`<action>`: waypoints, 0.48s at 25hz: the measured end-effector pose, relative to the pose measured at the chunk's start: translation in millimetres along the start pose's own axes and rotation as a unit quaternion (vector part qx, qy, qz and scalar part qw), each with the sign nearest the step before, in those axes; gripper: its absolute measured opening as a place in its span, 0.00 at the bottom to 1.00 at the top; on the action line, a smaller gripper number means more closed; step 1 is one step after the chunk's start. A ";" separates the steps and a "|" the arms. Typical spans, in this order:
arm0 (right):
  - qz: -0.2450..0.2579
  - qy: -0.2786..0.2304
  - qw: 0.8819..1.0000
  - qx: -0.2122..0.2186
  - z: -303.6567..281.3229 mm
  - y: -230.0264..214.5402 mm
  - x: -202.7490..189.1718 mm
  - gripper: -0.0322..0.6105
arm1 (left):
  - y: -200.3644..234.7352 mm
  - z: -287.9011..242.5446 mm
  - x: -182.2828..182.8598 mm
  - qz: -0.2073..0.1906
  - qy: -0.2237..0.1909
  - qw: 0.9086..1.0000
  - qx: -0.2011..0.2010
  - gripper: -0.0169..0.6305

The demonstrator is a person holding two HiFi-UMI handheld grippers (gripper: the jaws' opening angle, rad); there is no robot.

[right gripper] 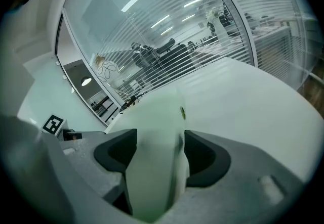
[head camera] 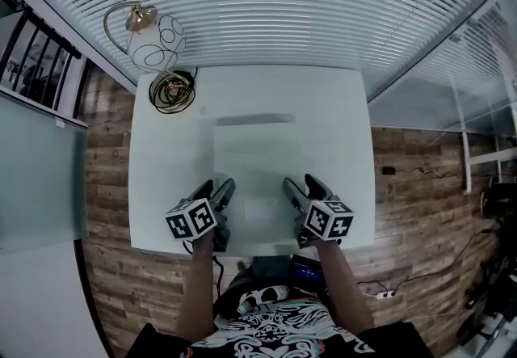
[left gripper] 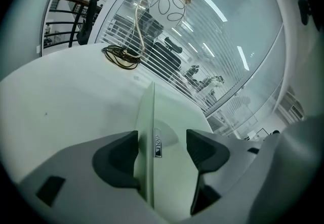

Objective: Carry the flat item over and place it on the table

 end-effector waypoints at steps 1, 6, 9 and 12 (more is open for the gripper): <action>-0.003 -0.004 1.000 -0.003 1.9 -0.4 0.2 0.50 | -1.1 1.0 0.5 -0.001 -0.001 1.000 -0.002 0.49; -0.001 -0.018 0.999 -0.027 10.7 -4.1 3.4 0.47 | -6.9 7.4 4.2 -0.010 -0.012 1.000 -0.010 0.49; 0.007 -0.024 0.999 -0.024 13.3 -2.4 7.7 0.47 | -9.2 11.3 8.9 -0.013 -0.028 0.999 -0.016 0.49; 0.011 -0.021 1.000 -0.014 15.9 -0.1 8.7 0.34 | -11.7 12.9 9.3 -0.013 -0.030 0.999 -0.020 0.46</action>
Point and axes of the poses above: the fingertips, and each gripper's own axes: z backward along the fingers, y to its left, x out of its top, the point moved 6 cm from there along z, backward along the fingers, and after that the axes turned 9 degrees about z, right-handed, at the moved point
